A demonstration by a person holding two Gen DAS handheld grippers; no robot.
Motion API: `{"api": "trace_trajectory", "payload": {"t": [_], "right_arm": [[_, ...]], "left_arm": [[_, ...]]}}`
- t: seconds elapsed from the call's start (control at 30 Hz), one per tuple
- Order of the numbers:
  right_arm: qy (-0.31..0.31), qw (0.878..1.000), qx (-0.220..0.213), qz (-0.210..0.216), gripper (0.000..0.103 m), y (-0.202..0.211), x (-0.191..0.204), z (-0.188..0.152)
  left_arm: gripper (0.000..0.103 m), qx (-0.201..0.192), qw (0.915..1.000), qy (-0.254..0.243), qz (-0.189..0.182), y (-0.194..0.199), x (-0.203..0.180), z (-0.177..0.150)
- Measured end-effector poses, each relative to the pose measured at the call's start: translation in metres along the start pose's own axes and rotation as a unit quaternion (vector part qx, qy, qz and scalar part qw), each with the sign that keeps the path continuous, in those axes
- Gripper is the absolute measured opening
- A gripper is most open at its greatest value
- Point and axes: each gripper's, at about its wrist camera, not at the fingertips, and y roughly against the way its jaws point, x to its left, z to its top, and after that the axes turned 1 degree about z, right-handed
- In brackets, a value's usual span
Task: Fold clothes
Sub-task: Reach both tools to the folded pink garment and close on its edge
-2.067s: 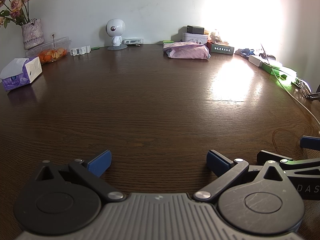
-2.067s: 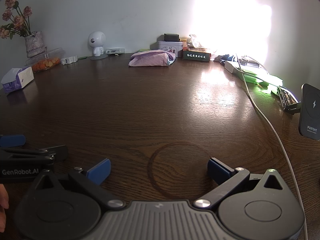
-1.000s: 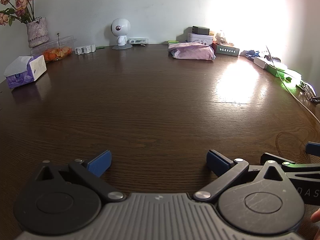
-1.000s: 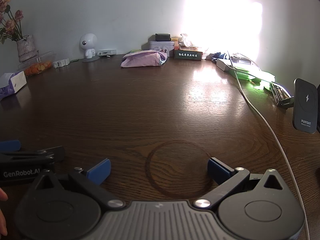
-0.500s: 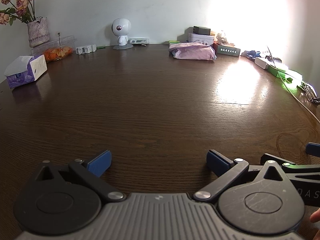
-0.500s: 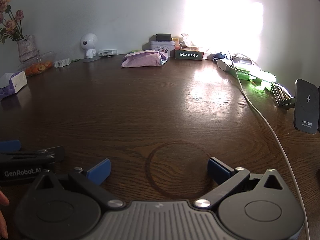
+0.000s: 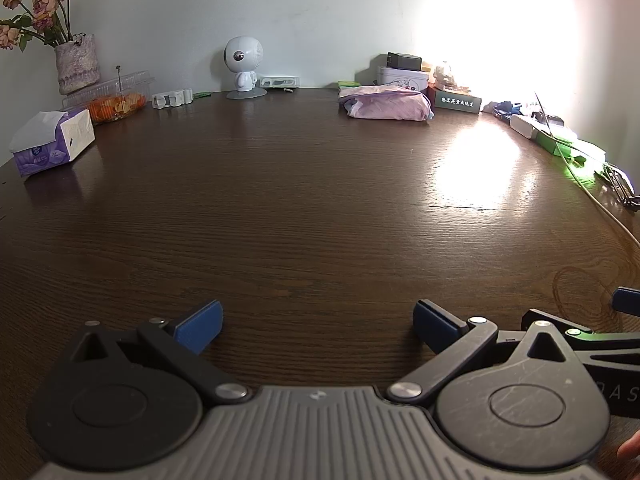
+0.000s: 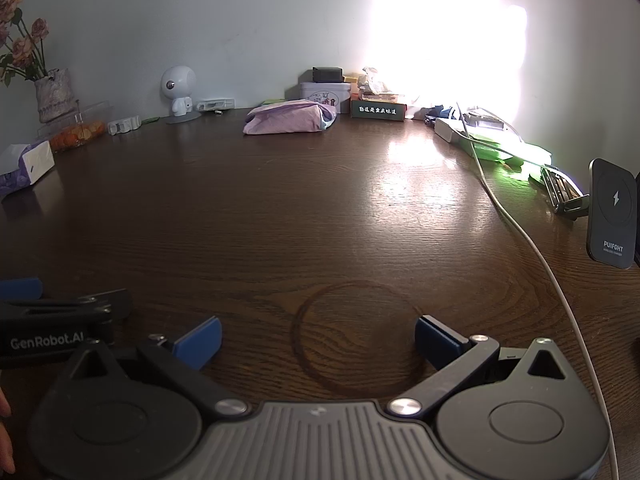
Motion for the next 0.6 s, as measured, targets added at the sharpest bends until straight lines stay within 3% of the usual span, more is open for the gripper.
{"api": "trace_trajectory", "payload": {"t": [0.07,0.13,0.2,0.27,0.33,0.47,0.57,0.6], "right_arm": [[0.0,1.0,0.0,0.001,0.103,0.0,0.0,0.0],[0.004,1.0,-0.002,0.014,0.103,0.0,-0.003,0.0],[0.015,0.997,0.005,0.072,0.103,-0.002,-0.012,0.007],[0.003,0.993,0.018,0.115,0.1,-0.007,-0.028,0.029],[-0.027,0.99,-0.018,0.137,0.101,-0.015,-0.05,0.06],[-0.065,0.981,-0.084,0.16,0.1,-0.061,-0.091,0.137],[-0.093,0.976,-0.108,0.163,0.088,-0.123,-0.108,0.193],[-0.105,0.974,-0.097,0.176,0.08,-0.146,-0.111,0.209]], "left_arm": [[0.102,0.001,1.0,-0.004,-0.001,0.0,-0.001,0.001],[0.102,0.02,0.9993,-0.018,-0.027,-0.004,0.0,0.012],[0.101,0.03,0.9967,-0.012,-0.074,-0.01,0.005,0.034],[0.101,0.013,0.9949,-0.001,-0.1,-0.018,0.01,0.067],[0.101,-0.013,0.9941,-0.006,-0.107,-0.034,0.011,0.106],[0.094,-0.012,0.9894,-0.004,-0.144,-0.112,0.001,0.192],[0.074,0.025,0.993,-0.012,-0.115,-0.188,-0.017,0.236],[0.052,0.049,0.9925,0.0,-0.112,-0.211,-0.022,0.243]]}}
